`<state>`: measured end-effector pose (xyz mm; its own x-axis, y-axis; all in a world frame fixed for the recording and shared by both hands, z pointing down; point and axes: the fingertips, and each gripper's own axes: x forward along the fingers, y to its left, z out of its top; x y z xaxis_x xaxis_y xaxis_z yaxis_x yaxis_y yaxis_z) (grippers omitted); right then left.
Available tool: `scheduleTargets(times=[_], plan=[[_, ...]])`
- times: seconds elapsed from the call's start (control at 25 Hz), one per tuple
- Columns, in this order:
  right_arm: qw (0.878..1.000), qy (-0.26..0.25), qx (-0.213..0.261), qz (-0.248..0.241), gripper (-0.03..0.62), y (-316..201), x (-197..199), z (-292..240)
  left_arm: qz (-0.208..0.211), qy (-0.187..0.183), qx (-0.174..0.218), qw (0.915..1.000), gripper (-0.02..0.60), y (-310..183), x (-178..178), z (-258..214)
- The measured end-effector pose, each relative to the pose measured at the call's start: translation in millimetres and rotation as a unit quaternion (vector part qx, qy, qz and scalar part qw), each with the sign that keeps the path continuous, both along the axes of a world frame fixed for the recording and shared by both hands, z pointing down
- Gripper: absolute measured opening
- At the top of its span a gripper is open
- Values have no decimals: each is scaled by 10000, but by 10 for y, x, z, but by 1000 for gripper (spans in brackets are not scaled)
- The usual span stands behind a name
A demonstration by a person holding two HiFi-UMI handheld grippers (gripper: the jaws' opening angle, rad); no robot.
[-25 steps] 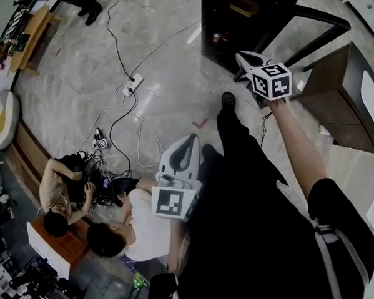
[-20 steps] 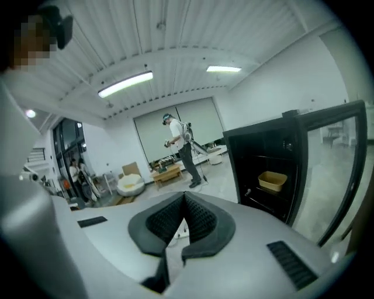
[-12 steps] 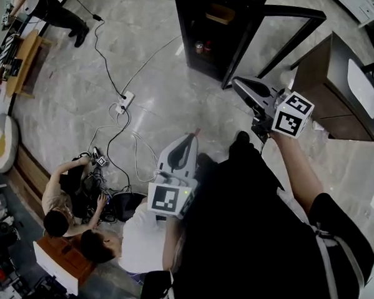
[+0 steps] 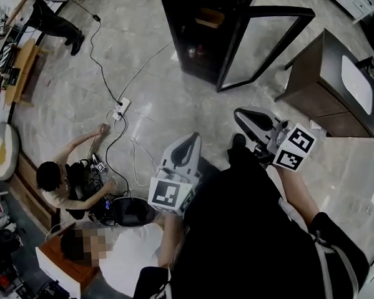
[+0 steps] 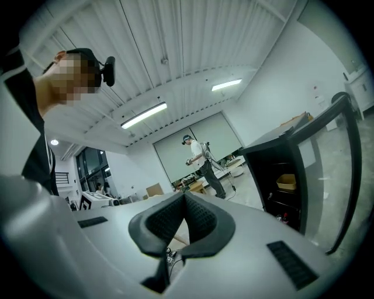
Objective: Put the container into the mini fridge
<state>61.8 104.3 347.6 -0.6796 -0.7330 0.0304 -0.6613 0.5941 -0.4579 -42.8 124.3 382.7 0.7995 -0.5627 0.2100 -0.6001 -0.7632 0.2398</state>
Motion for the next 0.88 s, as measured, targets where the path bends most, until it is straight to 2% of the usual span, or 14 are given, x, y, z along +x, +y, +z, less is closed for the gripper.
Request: scheduleTargets(times=[0.24,0.88], plan=[[9998,174,-30,128,18,251,56,108,130,-60,21,9999,32,96,86,-2],[9991,395,83,111,18,369,91,228,171,-185,70,9997,32,223,136,83]])
